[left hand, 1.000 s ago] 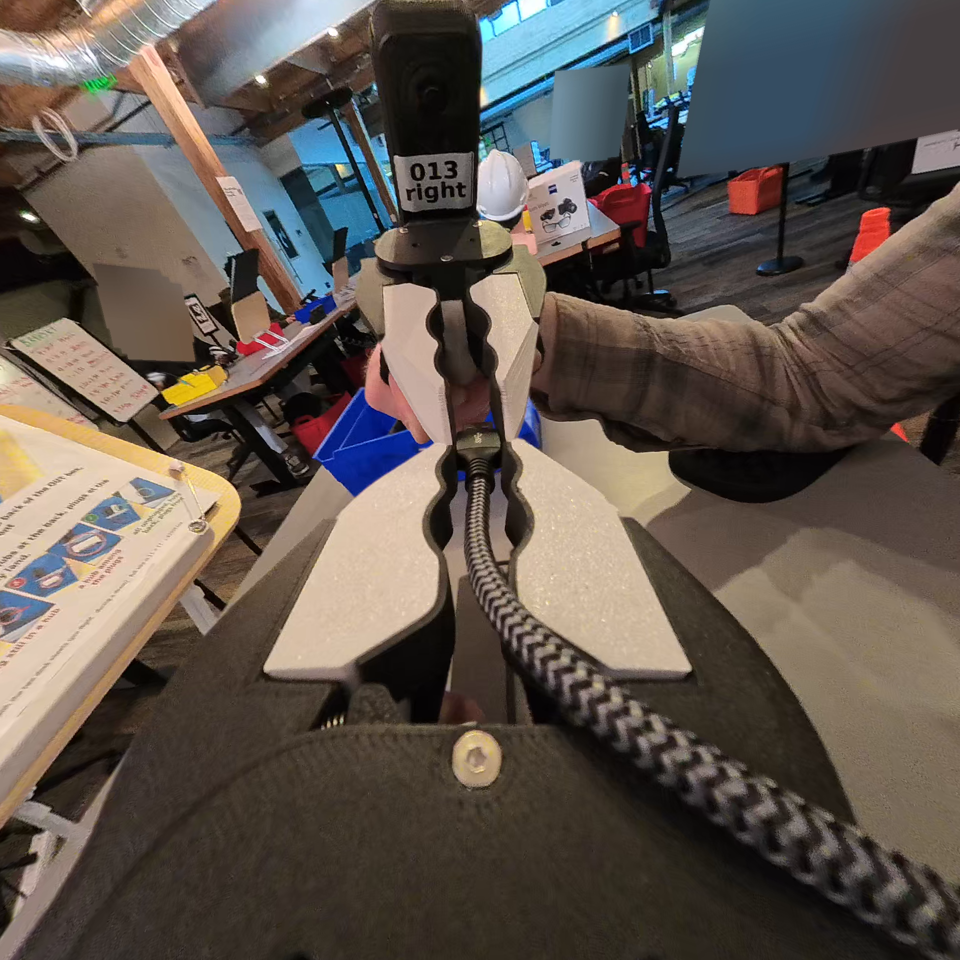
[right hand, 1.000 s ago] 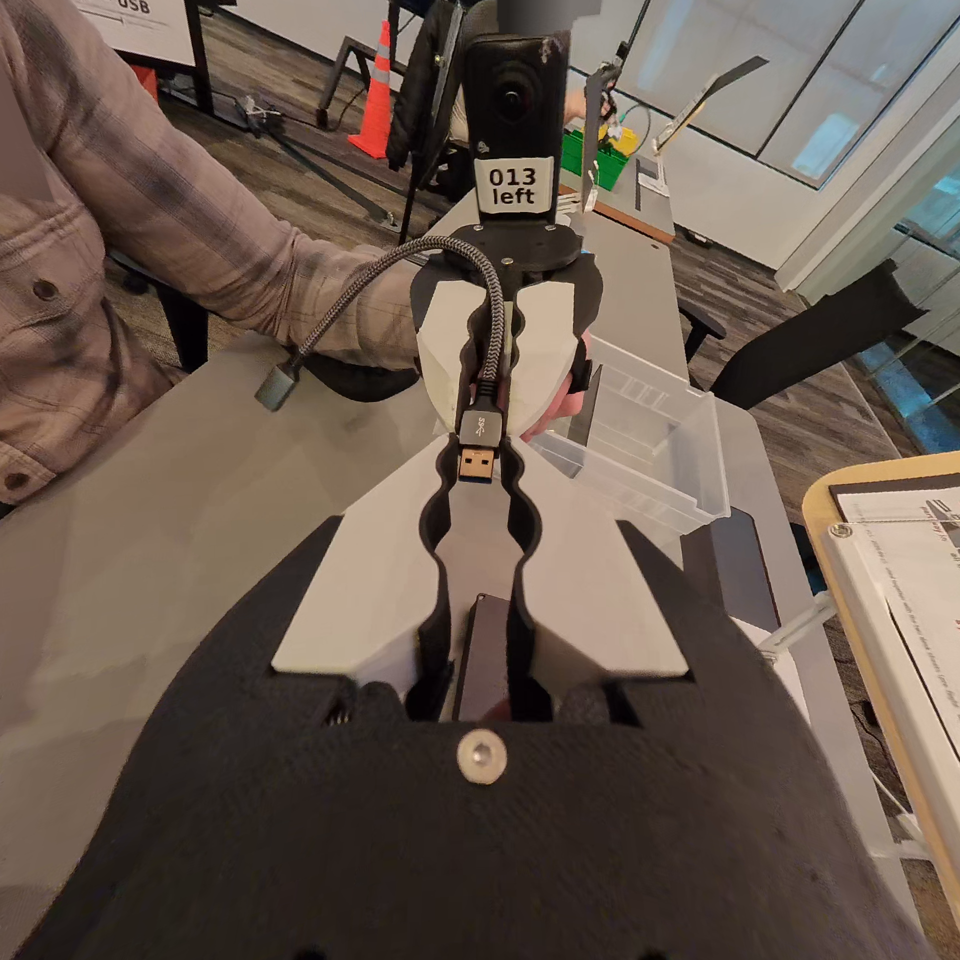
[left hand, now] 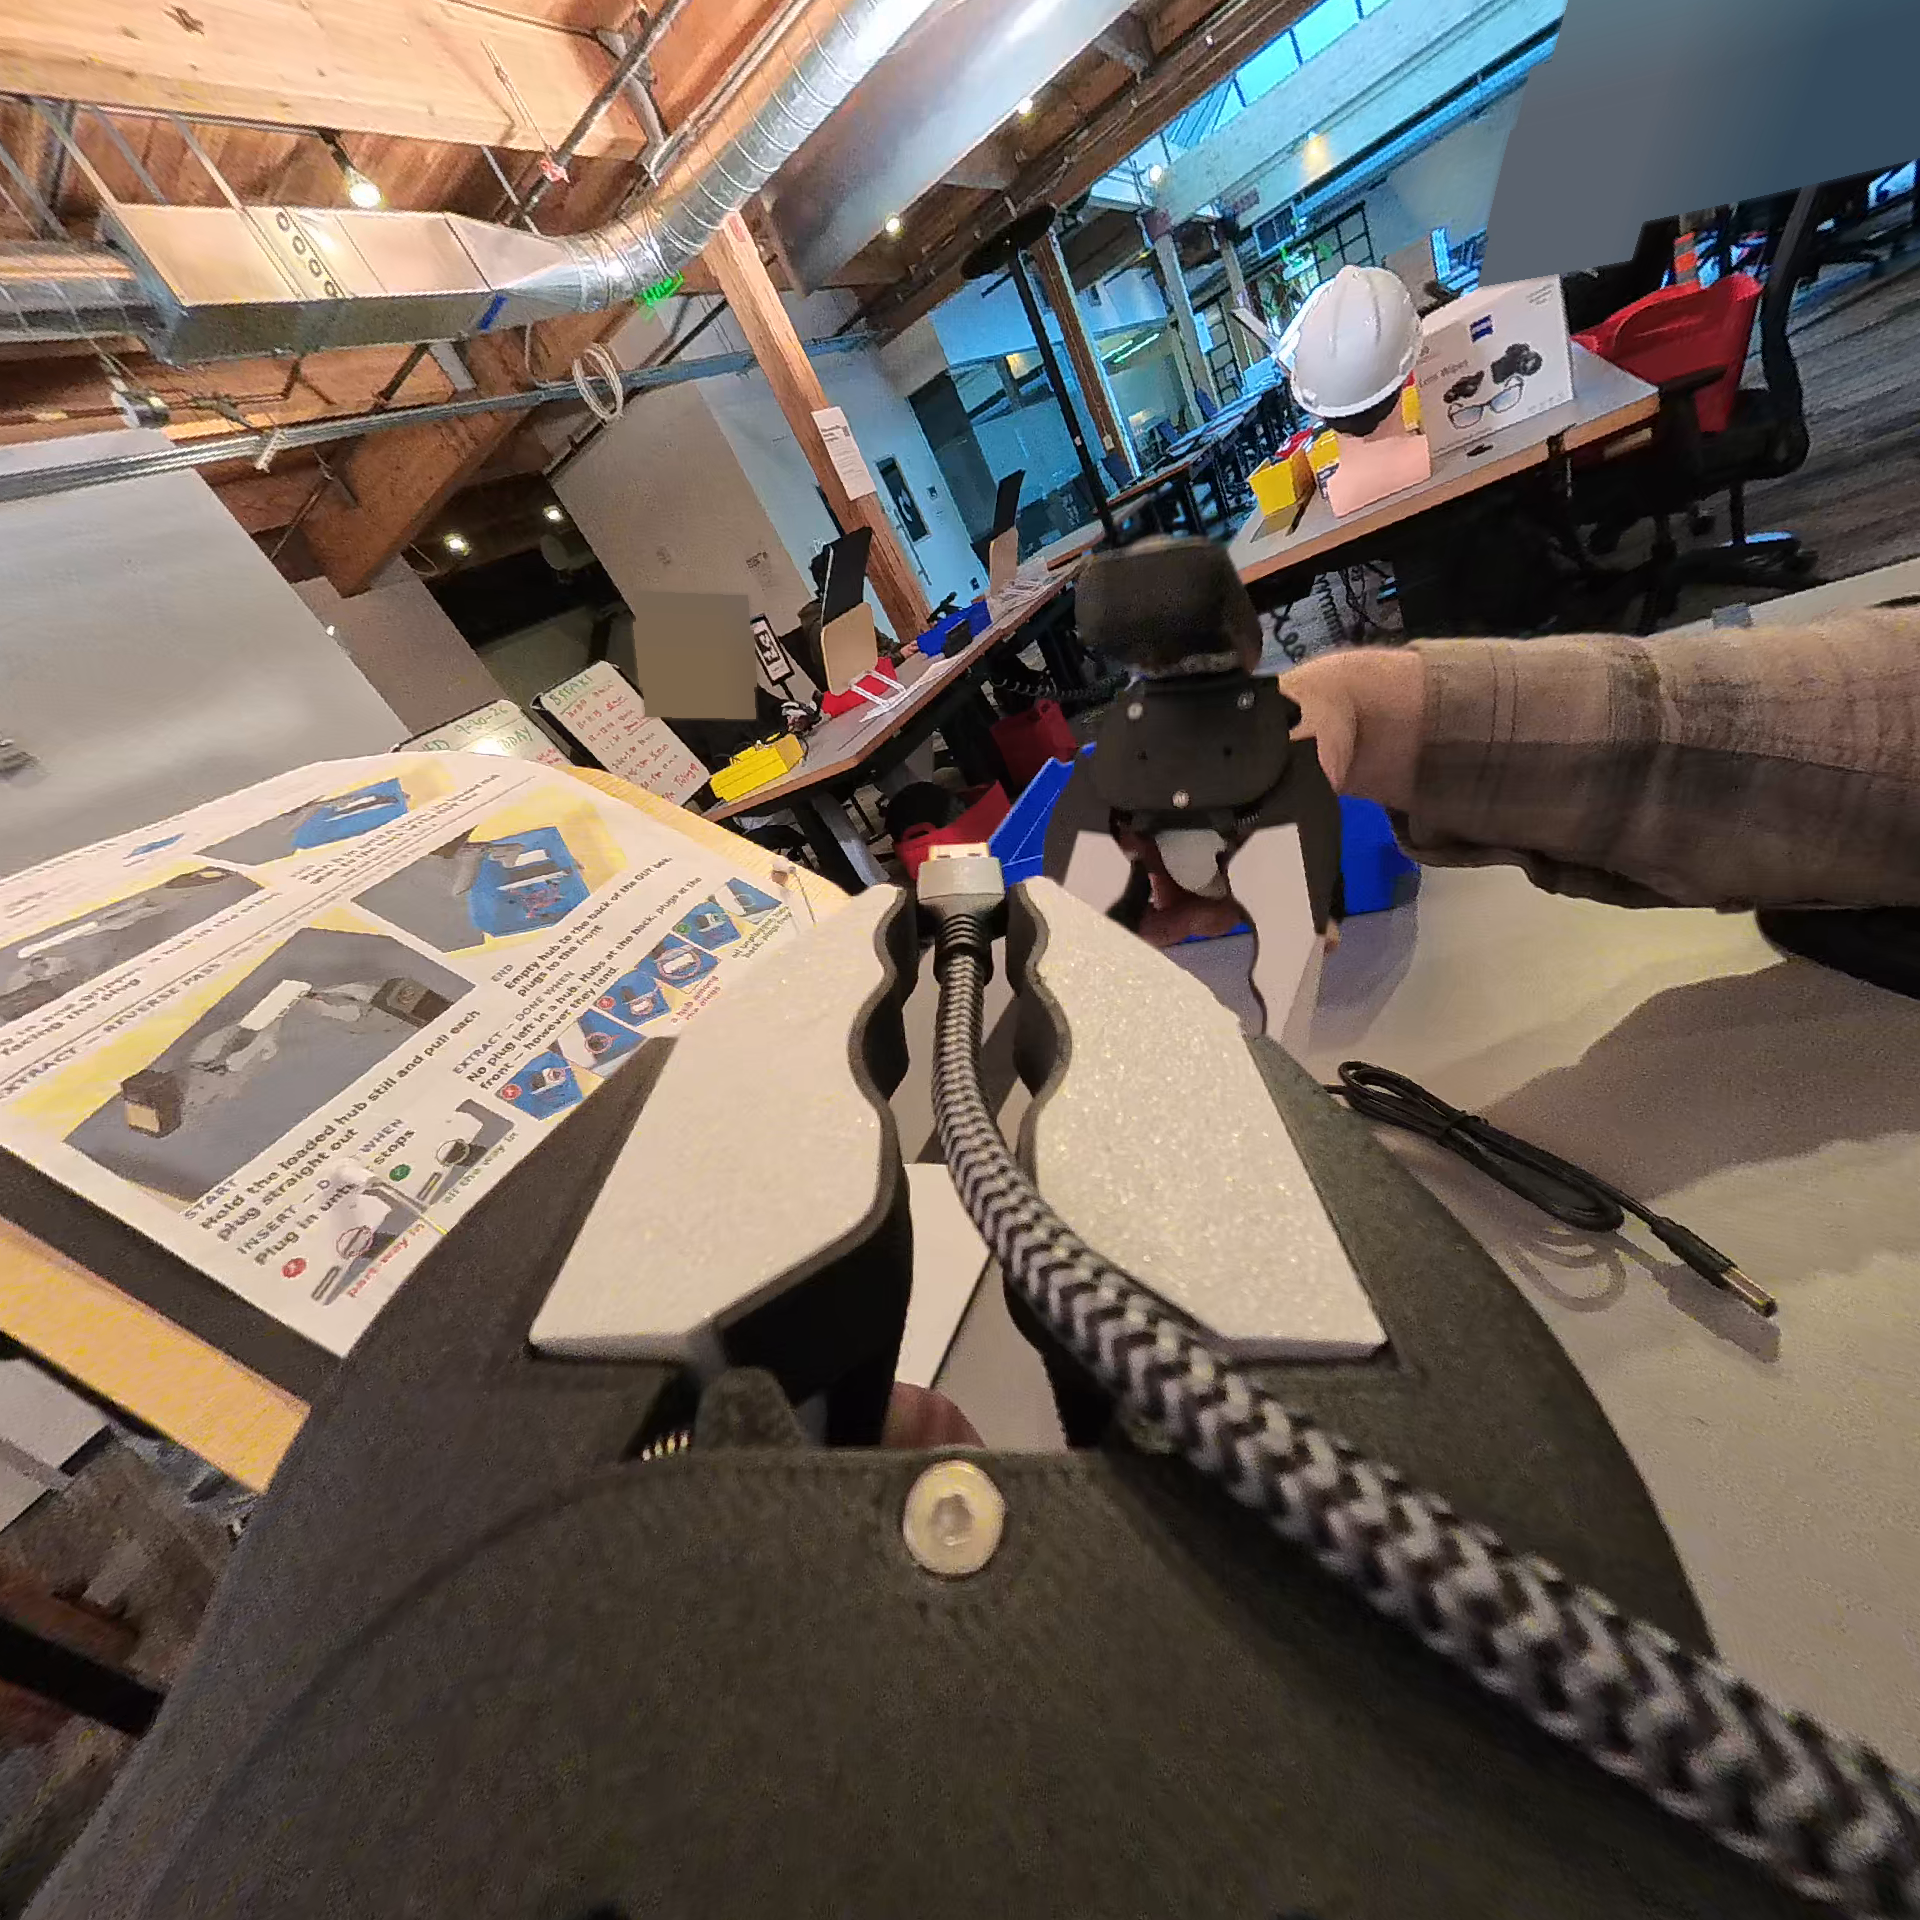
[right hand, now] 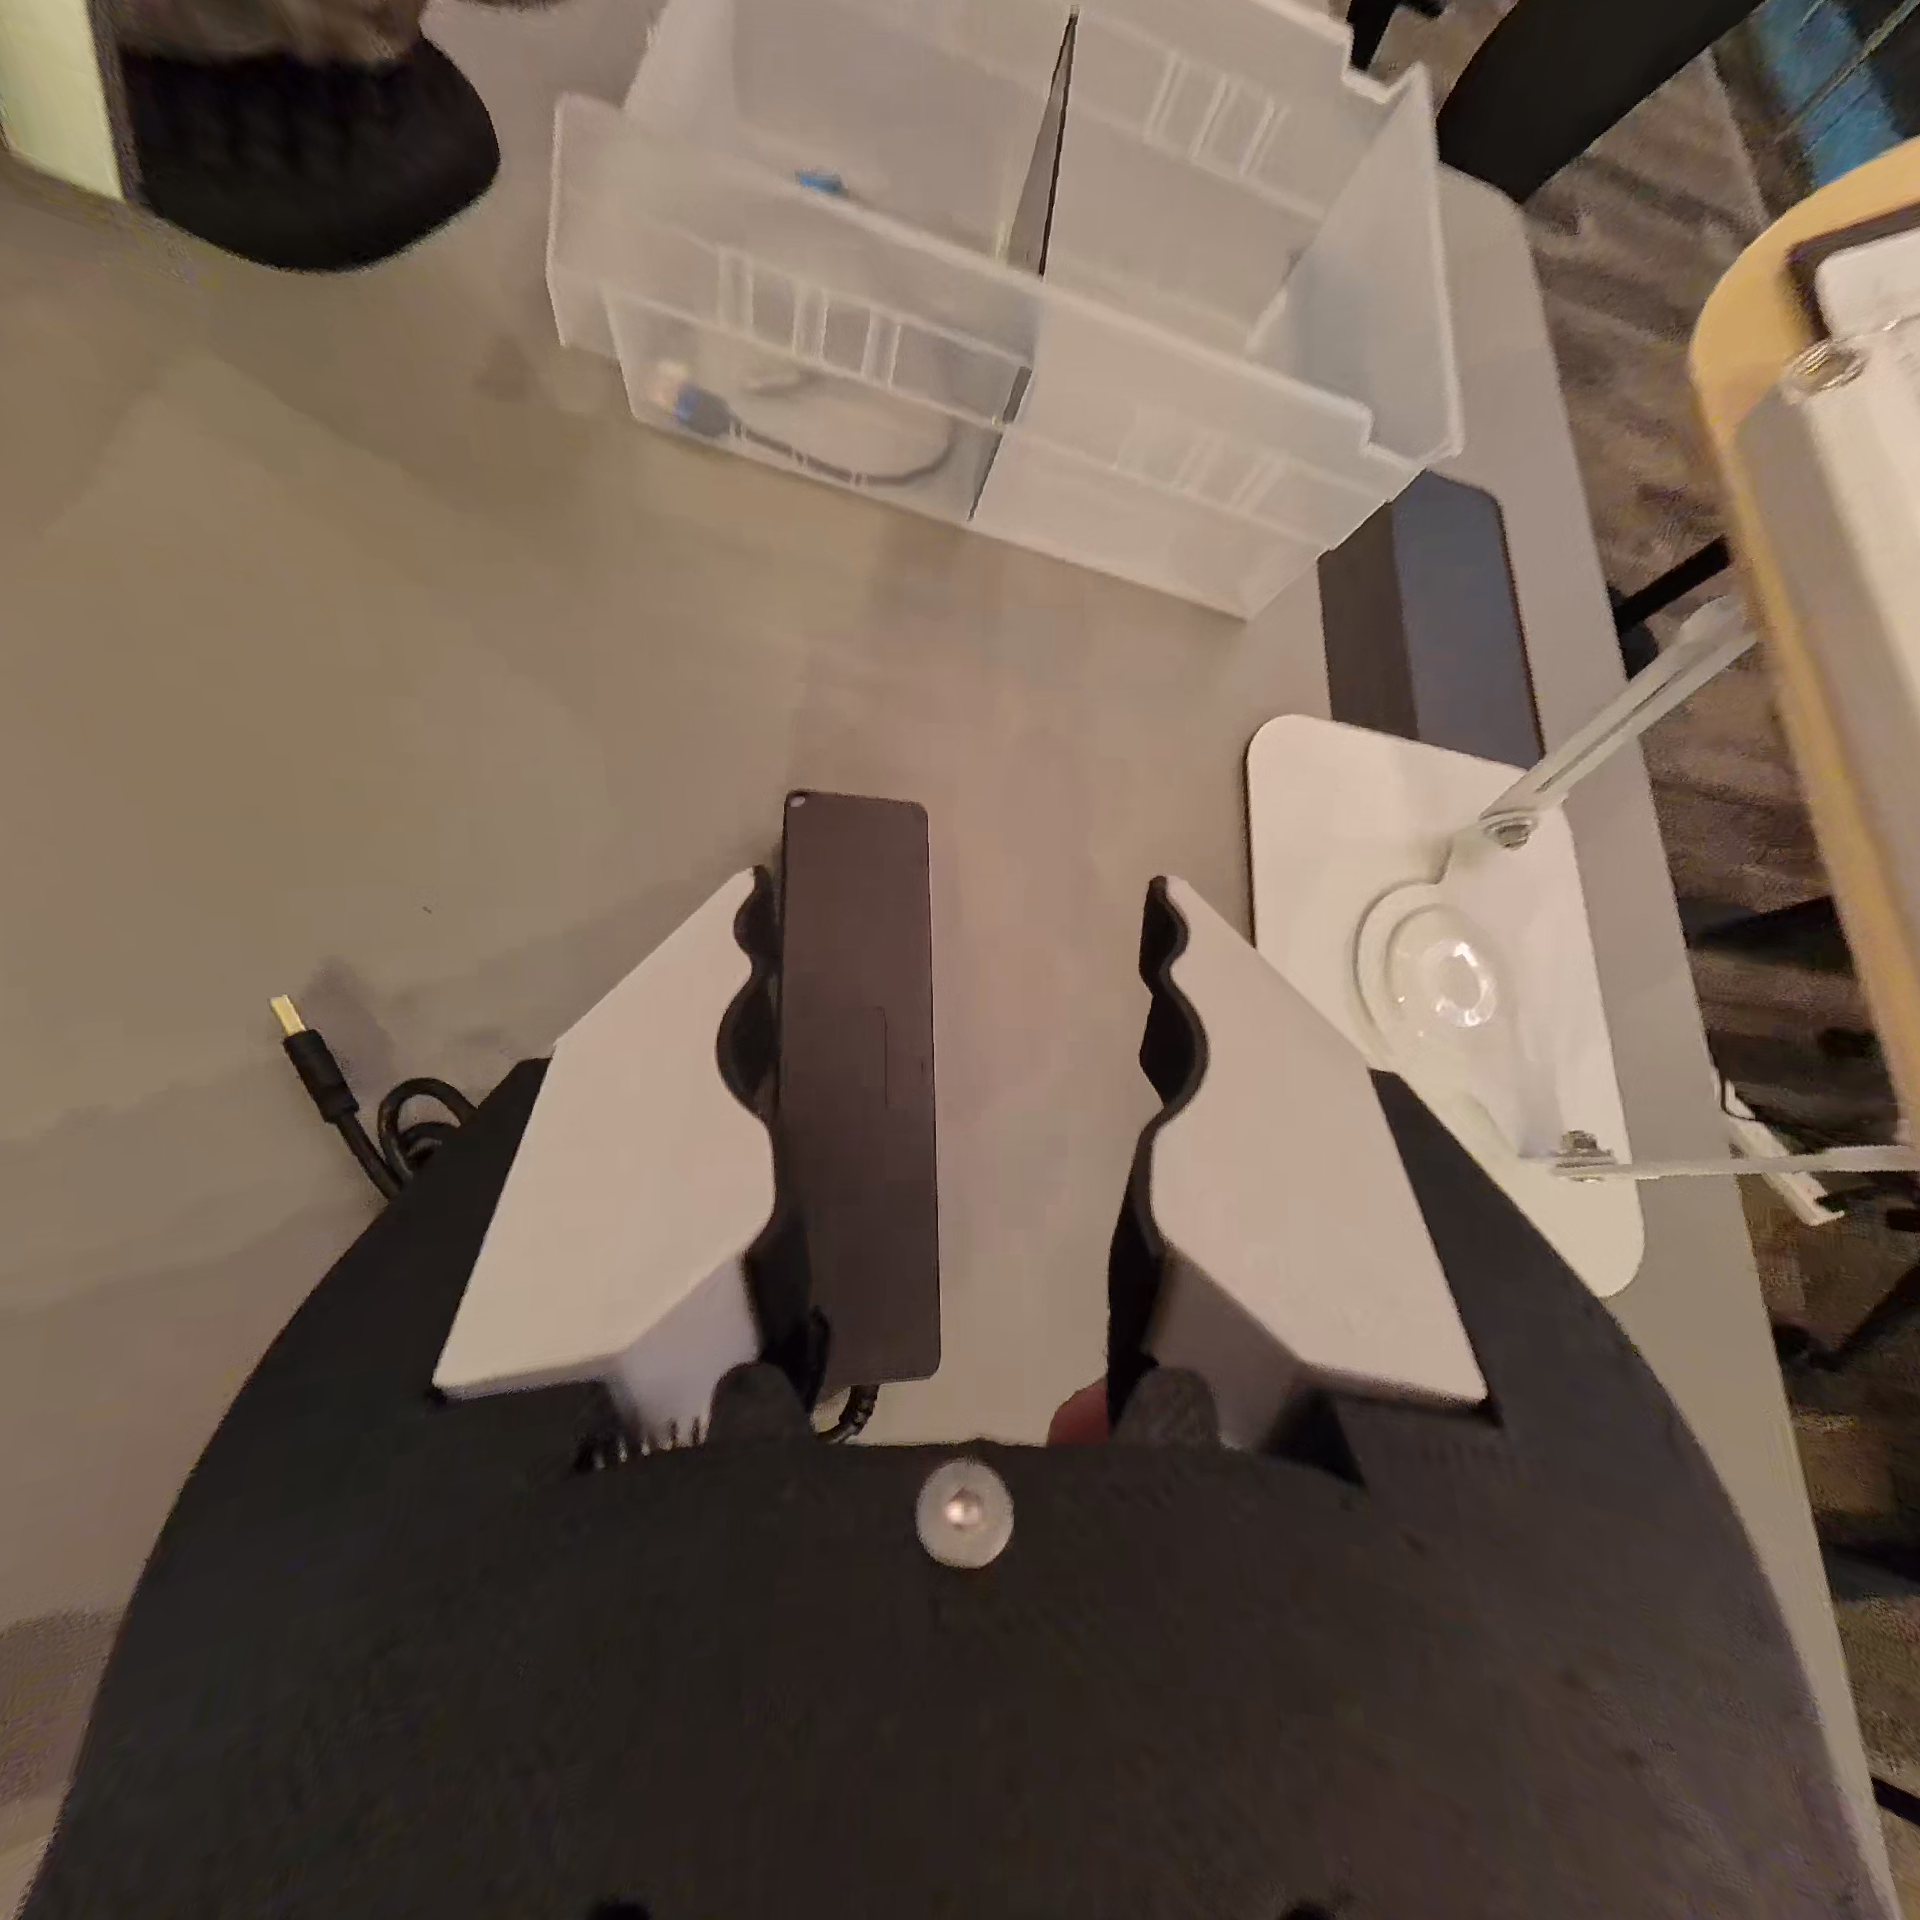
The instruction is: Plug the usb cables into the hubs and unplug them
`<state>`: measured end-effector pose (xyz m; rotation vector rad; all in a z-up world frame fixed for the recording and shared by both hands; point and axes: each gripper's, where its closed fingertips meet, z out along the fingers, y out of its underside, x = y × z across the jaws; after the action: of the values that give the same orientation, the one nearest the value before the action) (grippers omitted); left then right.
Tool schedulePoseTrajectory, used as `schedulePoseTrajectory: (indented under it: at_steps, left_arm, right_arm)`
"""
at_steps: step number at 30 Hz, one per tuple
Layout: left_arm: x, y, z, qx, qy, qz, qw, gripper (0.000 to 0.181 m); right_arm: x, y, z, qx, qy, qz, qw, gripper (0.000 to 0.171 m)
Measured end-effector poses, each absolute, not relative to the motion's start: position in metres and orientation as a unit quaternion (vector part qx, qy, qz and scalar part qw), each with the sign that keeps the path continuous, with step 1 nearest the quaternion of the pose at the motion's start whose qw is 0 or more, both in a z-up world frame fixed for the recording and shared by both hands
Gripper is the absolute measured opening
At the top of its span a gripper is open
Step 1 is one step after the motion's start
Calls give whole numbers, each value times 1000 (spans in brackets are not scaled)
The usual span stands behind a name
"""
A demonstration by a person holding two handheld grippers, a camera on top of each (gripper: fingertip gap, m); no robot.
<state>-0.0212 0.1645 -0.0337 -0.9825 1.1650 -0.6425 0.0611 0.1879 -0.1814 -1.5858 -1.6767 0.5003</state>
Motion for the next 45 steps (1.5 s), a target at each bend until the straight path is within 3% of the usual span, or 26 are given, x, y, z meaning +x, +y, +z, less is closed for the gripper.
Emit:
schedulePoseTrajectory:
  at_steps: [9,13,16,19,25,29,38,45]
  left_arm:
    - [-28,166,-30,-437,516,-283,681,16]
    - [-27,167,-32,-439,521,-280,677,16]
    - [-27,167,-33,-440,523,-278,675,16]
    - [-26,167,-34,-440,525,-276,674,16]
    - [-27,167,-34,-441,526,-274,674,16]
    - [-30,170,-33,-445,523,-269,675,16]
    - [-31,186,-47,-480,516,-258,661,16]
    - [-12,188,-73,-500,536,-252,632,16]
  right_arm:
    - [61,187,-262,-657,-690,164,256,80]
    - [45,188,-276,-664,-690,158,241,66]
    - [45,186,-293,-672,-697,135,210,66]
    - [41,185,-295,-675,-693,153,204,53]
    - [38,190,-292,-678,-676,186,221,52]
    - [32,194,-266,-666,-656,228,272,51]
    - [34,203,-141,-578,-543,379,477,51]
    - [30,192,-103,-523,-509,443,521,50]
